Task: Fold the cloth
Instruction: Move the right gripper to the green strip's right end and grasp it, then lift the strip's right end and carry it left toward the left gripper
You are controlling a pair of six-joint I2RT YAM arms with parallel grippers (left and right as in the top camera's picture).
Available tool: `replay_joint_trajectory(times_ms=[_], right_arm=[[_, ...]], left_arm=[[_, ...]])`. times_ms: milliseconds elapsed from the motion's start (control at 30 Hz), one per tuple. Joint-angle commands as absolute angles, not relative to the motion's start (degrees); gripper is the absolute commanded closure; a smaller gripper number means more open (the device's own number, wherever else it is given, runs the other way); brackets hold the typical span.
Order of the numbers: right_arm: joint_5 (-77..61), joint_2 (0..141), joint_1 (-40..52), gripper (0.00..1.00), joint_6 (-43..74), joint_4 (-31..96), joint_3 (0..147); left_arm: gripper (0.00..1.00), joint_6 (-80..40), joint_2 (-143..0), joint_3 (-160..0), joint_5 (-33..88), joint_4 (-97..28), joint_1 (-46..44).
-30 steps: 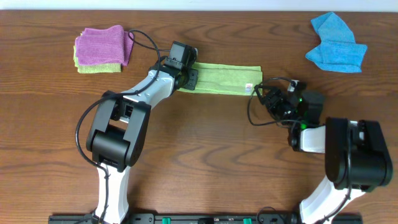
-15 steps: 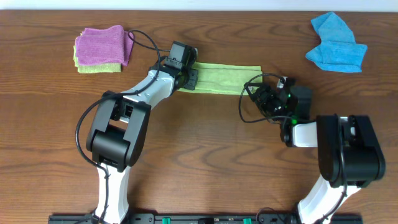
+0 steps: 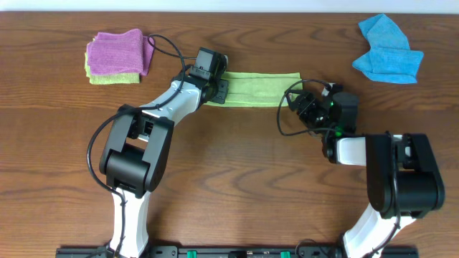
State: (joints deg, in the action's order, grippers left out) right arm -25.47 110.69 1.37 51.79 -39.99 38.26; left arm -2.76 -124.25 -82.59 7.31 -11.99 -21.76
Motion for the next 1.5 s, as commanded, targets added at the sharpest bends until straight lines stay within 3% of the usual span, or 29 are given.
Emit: replay_joint_trajectory(times_ms=[0,267,833,1133,1467], right_arm=[[-16.71,113.58,1.1,0.18,49.04,-36.03,37.8],[-17.04,113.86,1.39,0.15,48.73,-30.04,44.34],[-33.67,118.93,4.95,0.15,52.14,-30.22,49.1],[-34.7,118.93,4.54,0.32,52.21,-30.3,49.1],[-38.35,118.91,0.64,0.34,47.29,-30.3,51.48]], left_arm=[[0.94,-2.79,-125.36,-82.56,7.53,-13.04,-21.41],[0.94,-2.79,-125.36,-82.56,7.51,-13.02,-21.41],[0.94,-2.79,-125.36,-82.56,7.51,-13.02,-21.41],[0.94,-2.76,-125.36,-82.56,7.51,-13.02,-21.41],[0.94,-2.76,-125.36,-82.56,7.51,-13.04,-21.41]])
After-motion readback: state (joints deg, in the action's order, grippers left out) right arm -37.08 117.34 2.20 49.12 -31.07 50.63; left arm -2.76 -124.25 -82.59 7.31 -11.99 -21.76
